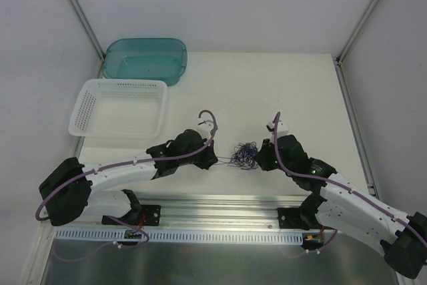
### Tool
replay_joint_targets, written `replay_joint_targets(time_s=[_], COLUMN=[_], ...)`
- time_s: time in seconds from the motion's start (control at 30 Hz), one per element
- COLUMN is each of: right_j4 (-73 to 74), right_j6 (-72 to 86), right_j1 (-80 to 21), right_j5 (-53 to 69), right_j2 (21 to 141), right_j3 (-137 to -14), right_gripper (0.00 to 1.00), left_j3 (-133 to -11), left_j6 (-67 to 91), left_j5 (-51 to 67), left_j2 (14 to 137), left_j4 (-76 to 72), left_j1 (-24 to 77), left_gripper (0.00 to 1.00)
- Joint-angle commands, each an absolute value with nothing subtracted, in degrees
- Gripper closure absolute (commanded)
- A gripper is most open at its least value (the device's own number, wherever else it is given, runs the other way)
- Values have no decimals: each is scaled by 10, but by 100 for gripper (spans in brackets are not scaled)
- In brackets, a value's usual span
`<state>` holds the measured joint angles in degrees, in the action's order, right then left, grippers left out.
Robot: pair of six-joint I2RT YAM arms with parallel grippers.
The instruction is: Untangle the cables
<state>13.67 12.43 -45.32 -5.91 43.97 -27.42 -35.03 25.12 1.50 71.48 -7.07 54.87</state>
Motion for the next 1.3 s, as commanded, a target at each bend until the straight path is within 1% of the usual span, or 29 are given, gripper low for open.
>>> replay_joint_targets(time_s=[0.0, 0.23, 0.43, 0.6, 0.77, 0.8, 0.9, 0.93, 1.0, 1.03, 1.07, 1.13, 1.17, 1.2, 1.27], right_j4=[187, 235, 276, 310, 330, 333, 304, 292, 292, 285, 280, 273, 272, 273, 279], right_j6=[128, 184, 195, 168, 140, 135, 87, 79, 76, 76, 79, 80, 83, 83, 76], right_j1=[-451, -420, -366, -312, -252, -244, -239, -239, -239, -244, -249, -263, -271, -280, -311], right_j5=[-148, -197, -219, -218, -196, -187, -86, -26, 36, 41, 43, 45, 39, 32, 13], right_j2=[424, 426, 412, 405, 395, 395, 394, 400, 437, 452, 462, 488, 493, 496, 491], right_j3=[-286, -282, -290, -318, -358, -368, -390, -394, -400, -396, -389, -374, -372, -371, -381], right_gripper=[99, 99, 99, 99, 99, 99, 99, 99, 99, 99, 96, 72, 62, 47, 39], left_j3=[-303, -216, -162, -154, -164, -168, -176, -182, -199, -205, -210, -222, -225, -231, -238], left_j6=[328, 416, 478, 477, 474, 477, 469, 467, 454, 452, 453, 461, 470, 475, 482], left_j5=[-26, -80, -122, -139, -180, -184, -168, -157, -119, -106, -95, -61, -53, -48, -47], left_j2=[660, 556, 456, 383, 359, 363, 384, 395, 437, 452, 467, 506, 518, 536, 553], left_j4=[-70, -70, -62, -38, 33, 44, 48, 47, 39, 35, 30, 11, 4, 2, -16], left_j1=[513, 492, 481, 475, 475, 474, 475, 474, 475, 475, 475, 481, 484, 499, 514], left_gripper=[100, 100, 100, 100, 100, 100, 100, 100, 100, 100, 100, 100, 100, 100, 100])
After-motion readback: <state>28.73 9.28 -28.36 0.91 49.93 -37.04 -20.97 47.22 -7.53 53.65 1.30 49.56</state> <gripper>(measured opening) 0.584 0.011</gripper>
